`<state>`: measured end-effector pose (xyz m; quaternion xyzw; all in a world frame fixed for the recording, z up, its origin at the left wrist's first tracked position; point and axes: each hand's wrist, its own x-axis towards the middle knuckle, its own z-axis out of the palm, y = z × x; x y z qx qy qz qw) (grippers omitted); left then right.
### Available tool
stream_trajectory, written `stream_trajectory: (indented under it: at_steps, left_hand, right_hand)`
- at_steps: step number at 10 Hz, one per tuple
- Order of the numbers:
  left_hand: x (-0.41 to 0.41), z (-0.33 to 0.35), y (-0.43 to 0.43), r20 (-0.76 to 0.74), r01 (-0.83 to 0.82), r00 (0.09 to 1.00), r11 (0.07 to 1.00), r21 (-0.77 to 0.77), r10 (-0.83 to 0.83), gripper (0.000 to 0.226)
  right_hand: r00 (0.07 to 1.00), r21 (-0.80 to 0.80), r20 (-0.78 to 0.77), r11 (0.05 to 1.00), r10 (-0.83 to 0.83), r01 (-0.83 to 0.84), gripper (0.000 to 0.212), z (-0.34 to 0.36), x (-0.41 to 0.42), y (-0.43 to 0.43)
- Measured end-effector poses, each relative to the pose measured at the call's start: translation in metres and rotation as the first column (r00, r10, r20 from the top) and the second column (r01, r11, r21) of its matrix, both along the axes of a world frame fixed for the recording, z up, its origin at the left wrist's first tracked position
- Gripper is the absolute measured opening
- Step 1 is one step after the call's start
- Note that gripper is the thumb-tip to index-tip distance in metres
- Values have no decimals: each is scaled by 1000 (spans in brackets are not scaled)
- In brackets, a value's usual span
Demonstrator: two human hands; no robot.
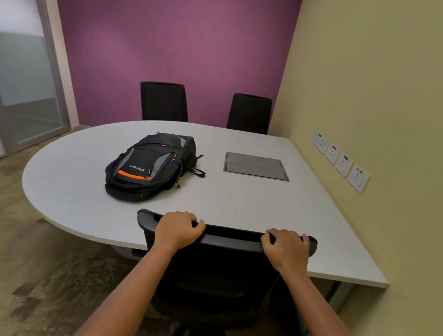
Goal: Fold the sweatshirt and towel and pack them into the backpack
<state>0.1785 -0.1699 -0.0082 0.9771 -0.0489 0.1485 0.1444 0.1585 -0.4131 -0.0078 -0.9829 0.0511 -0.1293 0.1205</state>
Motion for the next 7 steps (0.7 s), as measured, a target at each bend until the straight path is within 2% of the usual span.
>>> stream_trajectory:
  at_steps: [1, 3, 4, 5, 6, 7]
  left_hand:
    - [5, -2, 7, -11, -21, 1000, 1000, 6, 21, 62]
    - [0, -2, 2, 9, -71, 997, 997, -16, 71, 60]
    - [-8, -2, 0, 39, -131, 990, 988, -85, 134, 60]
    - [-20, -7, -6, 119, -123, 983, 982, -144, 141, 68]
    - [-33, -15, -7, 252, -124, 955, 983, -133, 155, 55]
    - [-52, -48, -10, 334, -137, 926, 982, -132, 174, 50]
  right_hand:
    - [1000, -14, 12, 1000, 2, -2, 63, -1, 2, 7]
    - [1000, -28, 15, 1000, 8, -8, 63, -5, 4, 2]
    - [1000, 13, 24, 1000, -1, 1, 63, -7, 2, 3]
    - [995, 42, 89, 999, -37, 34, 50, -14, -3, 7]
    - [990, 100, 110, 992, -83, 72, 53, -14, -14, 12]
    - [978, 94, 203, 995, -41, 22, 69, -28, -33, 23]
